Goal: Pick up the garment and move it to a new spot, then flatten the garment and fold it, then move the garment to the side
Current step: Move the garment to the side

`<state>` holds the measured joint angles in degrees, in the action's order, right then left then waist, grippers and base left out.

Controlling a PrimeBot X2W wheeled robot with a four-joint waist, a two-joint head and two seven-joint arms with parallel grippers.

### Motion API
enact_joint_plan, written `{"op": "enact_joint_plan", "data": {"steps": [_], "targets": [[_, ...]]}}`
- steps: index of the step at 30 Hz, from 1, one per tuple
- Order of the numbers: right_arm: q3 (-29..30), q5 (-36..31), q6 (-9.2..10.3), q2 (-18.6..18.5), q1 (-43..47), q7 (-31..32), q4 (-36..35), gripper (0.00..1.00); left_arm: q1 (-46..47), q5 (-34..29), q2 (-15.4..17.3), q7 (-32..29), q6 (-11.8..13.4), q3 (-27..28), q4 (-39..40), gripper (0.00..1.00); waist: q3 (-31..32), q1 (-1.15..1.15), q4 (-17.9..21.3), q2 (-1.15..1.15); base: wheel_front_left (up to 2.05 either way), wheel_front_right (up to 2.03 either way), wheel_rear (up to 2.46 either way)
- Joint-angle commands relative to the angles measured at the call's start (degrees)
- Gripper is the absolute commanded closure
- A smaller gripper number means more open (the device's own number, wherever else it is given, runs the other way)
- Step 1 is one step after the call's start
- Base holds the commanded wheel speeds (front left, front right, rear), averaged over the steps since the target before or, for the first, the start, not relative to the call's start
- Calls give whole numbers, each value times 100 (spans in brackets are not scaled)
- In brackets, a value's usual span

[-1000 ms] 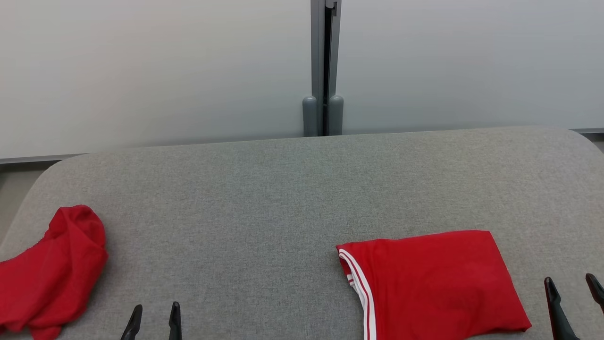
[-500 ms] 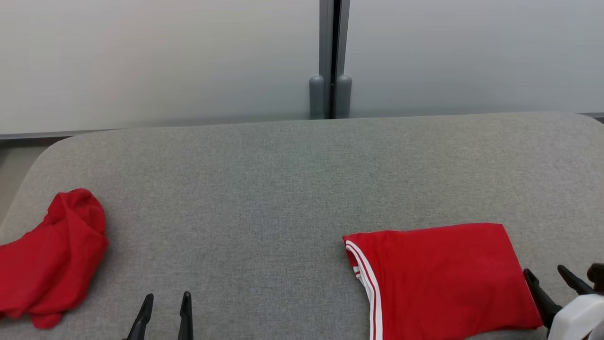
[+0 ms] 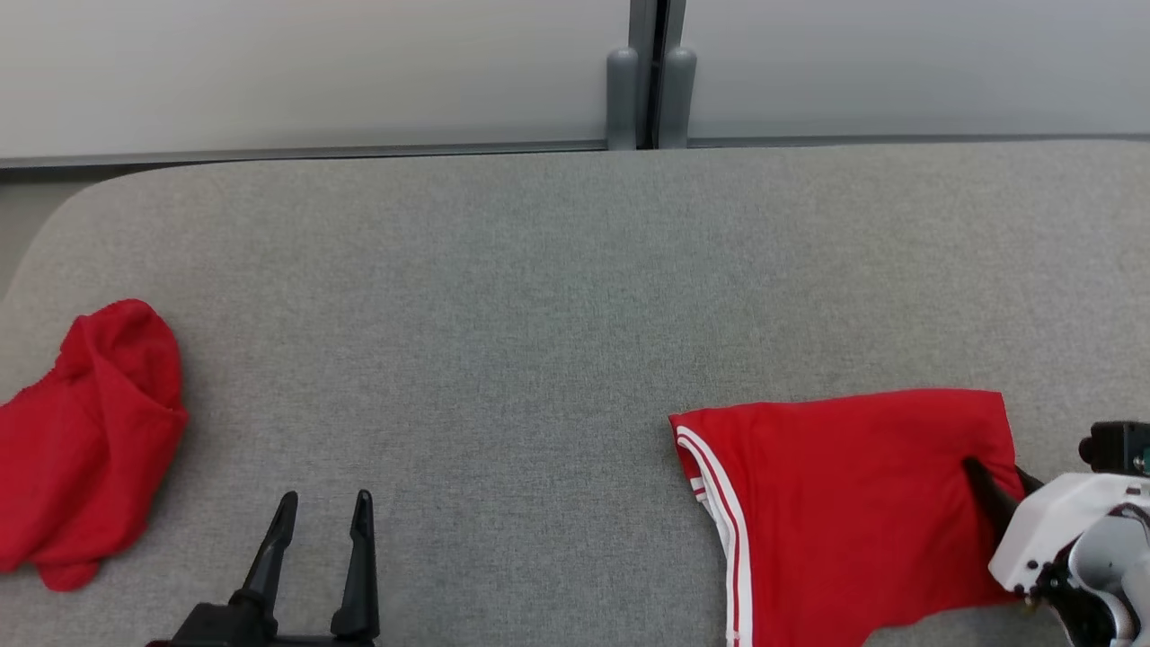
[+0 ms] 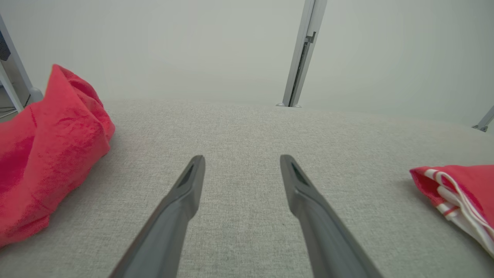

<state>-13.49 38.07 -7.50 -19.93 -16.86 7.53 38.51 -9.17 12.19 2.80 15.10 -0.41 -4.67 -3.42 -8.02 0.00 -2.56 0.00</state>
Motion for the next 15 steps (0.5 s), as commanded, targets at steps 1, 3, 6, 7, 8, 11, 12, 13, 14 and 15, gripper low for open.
{"op": "enact_joint_plan", "data": {"steps": [1,3,6,7,8,11,12,13,14,15], "targets": [[-87,49,1,29,-71,42,85,100,132,-36,20,7,10,8,40,0,-231,0,101,0,0,0,0],[-134,184,1,-176,-403,-111,45,100,240,-78,20,7,20,12,89,0,-418,0,175,0,0,0,0],[-1,54,4,-821,-999,-377,112,100,426,-126,18,6,23,48,196,0,-720,0,300,0,0,0,0],[22,-41,3,-1031,-1178,-394,176,100,480,-169,17,6,-4,51,239,0,-840,0,333,0,0,0,0],[34,-195,1,-1239,-1331,-437,265,100,532,-206,19,6,-38,45,262,0,-925,0,354,0,0,0,0],[193,-642,1,-1882,-1814,-595,594,100,641,-296,20,6,-121,21,317,0,-1135,0,377,0,0,0,0],[280,-772,1,-2053,-1952,-637,754,100,668,-331,19,7,-152,0,322,0,-1185,0,373,0,0,0,0],[377,-922,2,-2194,-2083,-660,941,100,687,-366,19,7,-178,-26,314,0,-1222,0,368,0,0,0,0],[438,-1084,1,-2320,-2197,-669,1124,100,700,-412,19,6,-212,-58,292,0,-1253,0,361,0,0,0,0],[502,-1201,1,-2374,-2317,-693,1282,100,715,-442,19,7,-234,-88,289,0,-1287,0,354,0,0,0,0]]}}
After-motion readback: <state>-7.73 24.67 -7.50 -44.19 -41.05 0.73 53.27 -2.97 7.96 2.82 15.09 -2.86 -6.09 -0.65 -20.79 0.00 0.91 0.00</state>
